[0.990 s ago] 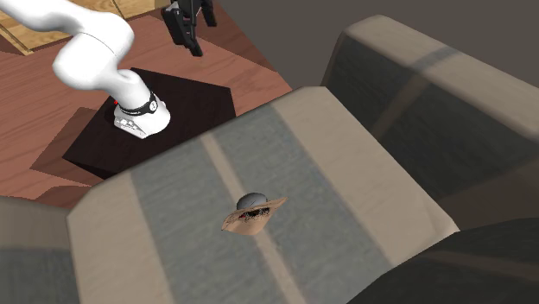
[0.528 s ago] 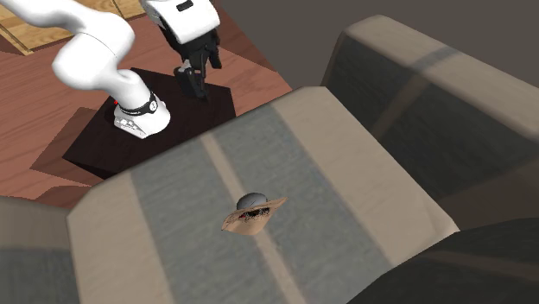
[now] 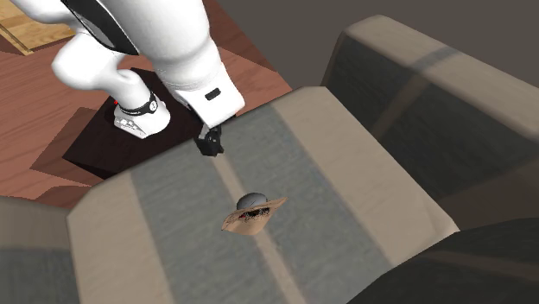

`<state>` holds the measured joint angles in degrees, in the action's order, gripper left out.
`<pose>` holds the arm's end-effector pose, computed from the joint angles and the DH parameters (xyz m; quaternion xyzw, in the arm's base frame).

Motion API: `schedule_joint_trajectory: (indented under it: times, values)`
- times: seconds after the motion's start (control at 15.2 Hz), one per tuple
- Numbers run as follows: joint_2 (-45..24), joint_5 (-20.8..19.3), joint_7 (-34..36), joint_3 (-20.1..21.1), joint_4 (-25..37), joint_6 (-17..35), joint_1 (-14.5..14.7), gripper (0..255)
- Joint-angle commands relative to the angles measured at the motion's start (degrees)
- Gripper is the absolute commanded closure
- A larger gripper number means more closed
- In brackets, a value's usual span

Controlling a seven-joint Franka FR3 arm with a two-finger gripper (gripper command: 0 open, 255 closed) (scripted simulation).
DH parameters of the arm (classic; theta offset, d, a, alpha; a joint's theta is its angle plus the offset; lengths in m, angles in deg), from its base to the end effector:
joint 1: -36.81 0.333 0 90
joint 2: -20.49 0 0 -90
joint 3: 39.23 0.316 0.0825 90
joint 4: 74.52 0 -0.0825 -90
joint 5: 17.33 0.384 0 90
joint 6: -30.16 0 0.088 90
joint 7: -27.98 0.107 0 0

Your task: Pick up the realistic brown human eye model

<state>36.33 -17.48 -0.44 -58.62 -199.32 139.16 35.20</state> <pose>0.4389 -0.1787 0.4981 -0.9964 -0.0713 -0.0117 0.0431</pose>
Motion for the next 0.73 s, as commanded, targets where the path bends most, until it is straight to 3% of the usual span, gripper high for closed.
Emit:
schedule_joint_trajectory:
  times: [0.0,0.66]
  values:
    - [-3.88,0.92,-3.07,-1.58,1.77,1.09,-0.10,0]
    - [-27.34,9.67,-19.63,-6.45,16.99,2.56,-4.06,0]
